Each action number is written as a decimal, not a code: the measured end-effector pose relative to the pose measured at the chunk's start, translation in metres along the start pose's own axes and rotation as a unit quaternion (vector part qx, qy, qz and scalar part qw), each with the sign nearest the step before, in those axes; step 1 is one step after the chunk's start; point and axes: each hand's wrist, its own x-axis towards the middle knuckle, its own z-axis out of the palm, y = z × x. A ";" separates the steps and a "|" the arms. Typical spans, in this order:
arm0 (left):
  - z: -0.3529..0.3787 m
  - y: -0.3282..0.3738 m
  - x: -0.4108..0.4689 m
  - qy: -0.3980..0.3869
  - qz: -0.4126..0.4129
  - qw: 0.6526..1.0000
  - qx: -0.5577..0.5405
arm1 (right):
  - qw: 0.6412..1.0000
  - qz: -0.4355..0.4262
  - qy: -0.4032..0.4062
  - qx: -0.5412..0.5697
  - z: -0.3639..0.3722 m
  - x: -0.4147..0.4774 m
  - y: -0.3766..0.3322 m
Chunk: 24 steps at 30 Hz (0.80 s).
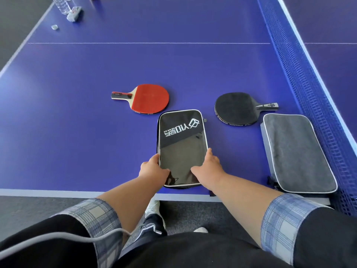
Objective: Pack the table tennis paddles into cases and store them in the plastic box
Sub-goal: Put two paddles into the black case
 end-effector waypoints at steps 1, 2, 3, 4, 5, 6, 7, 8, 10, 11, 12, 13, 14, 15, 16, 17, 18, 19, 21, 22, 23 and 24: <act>0.000 0.003 -0.001 0.006 -0.014 1.000 -0.005 | 1.000 0.000 -0.003 0.001 0.000 0.000 0.000; 0.000 0.006 -0.001 0.014 -0.022 1.000 0.006 | 1.000 0.000 -0.007 0.004 -0.001 0.001 0.001; 0.002 0.009 -0.003 0.026 -0.021 0.999 0.029 | 1.000 0.003 -0.010 0.010 -0.003 0.001 0.000; 0.002 0.011 -0.005 0.040 -0.011 0.998 0.045 | 1.000 0.006 -0.013 0.016 -0.004 0.001 0.000; 0.003 0.013 -0.009 0.052 0.005 0.998 0.035 | 1.000 0.010 -0.015 0.022 -0.006 0.001 -0.001; 0.003 0.015 -0.013 0.056 0.019 0.998 0.002 | 0.999 0.014 -0.017 0.025 -0.008 0.001 -0.001; 0.002 0.018 -0.018 0.060 0.030 0.997 -0.043 | 0.999 0.017 -0.019 0.025 -0.010 0.000 -0.002; 0.000 0.021 -0.023 0.068 0.038 0.993 -0.084 | 0.999 0.017 -0.021 0.028 -0.013 -0.001 -0.002; -0.003 0.031 -0.035 0.087 0.056 0.986 -0.131 | 0.999 0.011 -0.016 0.040 -0.019 -0.003 -0.006; -0.005 0.038 -0.041 0.094 0.071 0.983 -0.144 | 0.999 0.001 -0.005 0.050 -0.023 -0.005 -0.009; -0.005 0.046 -0.047 0.096 0.088 0.979 -0.156 | 0.998 -0.018 0.011 0.065 -0.027 -0.007 -0.014; -0.004 0.054 -0.053 0.093 0.108 0.976 -0.167 | 0.994 -0.047 0.028 0.091 -0.033 -0.010 -0.019; -0.003 0.063 -0.059 0.084 0.131 0.972 -0.177 | 0.988 -0.081 0.040 0.126 -0.039 -0.013 -0.026; -0.001 0.071 -0.064 0.069 0.155 0.968 -0.185 | 0.978 -0.114 0.048 0.165 -0.046 -0.018 -0.033; 0.001 0.079 -0.069 0.046 0.182 0.964 -0.187 | 0.968 -0.140 0.051 0.200 -0.053 -0.023 -0.038; 0.005 0.086 -0.073 0.020 0.214 0.959 -0.184 | 0.960 -0.159 0.053 0.226 -0.061 -0.028 -0.042; 0.010 0.093 -0.076 -0.006 0.250 0.952 -0.176 | 0.953 -0.175 0.057 0.242 -0.069 -0.031 -0.042; 0.015 0.099 -0.079 -0.028 0.283 0.944 -0.169 | 0.950 -0.183 0.063 0.247 -0.076 -0.034 -0.040; 0.028 0.108 -0.081 -0.074 0.318 0.934 -0.145 | 0.949 -0.184 0.081 0.242 -0.091 -0.037 -0.027; 0.035 0.110 -0.079 -0.103 0.328 0.932 -0.115 | 0.951 -0.179 0.091 0.234 -0.098 -0.038 -0.018; 0.043 0.110 -0.075 -0.134 0.339 0.929 -0.063 | 0.956 -0.172 0.110 0.213 -0.104 -0.037 -0.006; 0.052 0.109 -0.070 -0.159 0.346 0.925 0.019 | 0.960 -0.161 0.137 0.183 -0.109 -0.035 0.006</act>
